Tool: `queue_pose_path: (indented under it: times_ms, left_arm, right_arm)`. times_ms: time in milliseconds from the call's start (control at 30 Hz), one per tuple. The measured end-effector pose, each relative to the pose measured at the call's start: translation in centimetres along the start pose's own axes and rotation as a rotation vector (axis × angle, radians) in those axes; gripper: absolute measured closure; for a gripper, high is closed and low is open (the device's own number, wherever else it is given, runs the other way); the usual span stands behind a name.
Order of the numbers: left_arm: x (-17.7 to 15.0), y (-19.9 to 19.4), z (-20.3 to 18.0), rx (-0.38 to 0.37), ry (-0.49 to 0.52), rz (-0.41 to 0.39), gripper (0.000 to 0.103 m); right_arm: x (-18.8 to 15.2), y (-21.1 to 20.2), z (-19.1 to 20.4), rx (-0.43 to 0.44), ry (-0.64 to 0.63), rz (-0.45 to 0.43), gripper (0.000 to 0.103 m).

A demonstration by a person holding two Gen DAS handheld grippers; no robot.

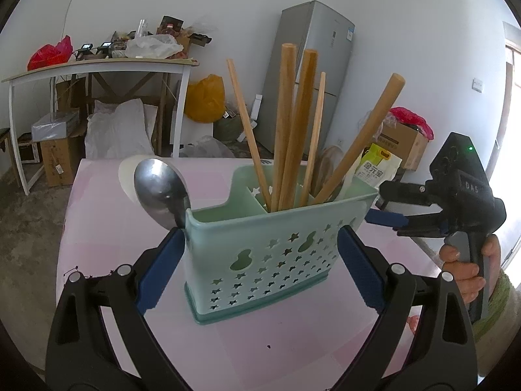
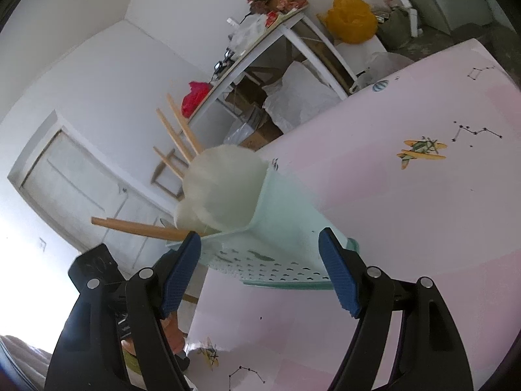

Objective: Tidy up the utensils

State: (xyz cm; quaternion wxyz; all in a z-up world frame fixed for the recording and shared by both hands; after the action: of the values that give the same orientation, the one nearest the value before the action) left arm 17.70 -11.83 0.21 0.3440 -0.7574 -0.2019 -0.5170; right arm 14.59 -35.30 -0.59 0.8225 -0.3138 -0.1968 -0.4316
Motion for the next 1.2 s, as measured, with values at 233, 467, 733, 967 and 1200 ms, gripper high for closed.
queue_pose_path:
  times_ms: [233, 467, 733, 967, 1200]
  left_arm:
    - [-0.4, -0.7, 0.3, 0.025, 0.018, -0.001, 0.012]
    - [-1.0, -3.3, 1.4, 0.083, -0.004, -0.022, 0.012]
    - [-1.9, -6.1, 3.8, 0.134, -0.095, -0.068, 0.019]
    - [-1.8, -3.8, 3.7, 0.080, -0.105, -0.033, 0.035]
    - [-1.8, -1.5, 3.7, 0.054, -0.119, 0.006, 0.052]
  right_arm:
    - [-0.2, -2.8, -1.2, -0.056, 0.049, -0.065, 0.030]
    - [0.3, -5.2, -1.4, -0.111, 0.099, -0.136, 0.030]
    - [0.6, -5.4, -2.4, -0.110, 0.199, -0.185, 0.030]
    - [0.6, -2.1, -3.2, -0.059, 0.240, -0.137, 0.032]
    - [0.0, 1.1, -3.6, 0.054, 0.288, -0.069, 0.041]
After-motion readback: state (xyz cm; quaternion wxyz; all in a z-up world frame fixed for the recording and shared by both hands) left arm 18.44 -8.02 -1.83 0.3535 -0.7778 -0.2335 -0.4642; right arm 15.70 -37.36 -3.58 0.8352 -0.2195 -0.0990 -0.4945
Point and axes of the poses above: each gripper's, at about its wrist camera, not at the fingertips, and y roughly the way its jaws point, z to its left, x to its top, the point moved 3 cm from there along y, roughly the way its jaws point, and after that the axes turned 8 degrees about -z, right-handed, at the moved point
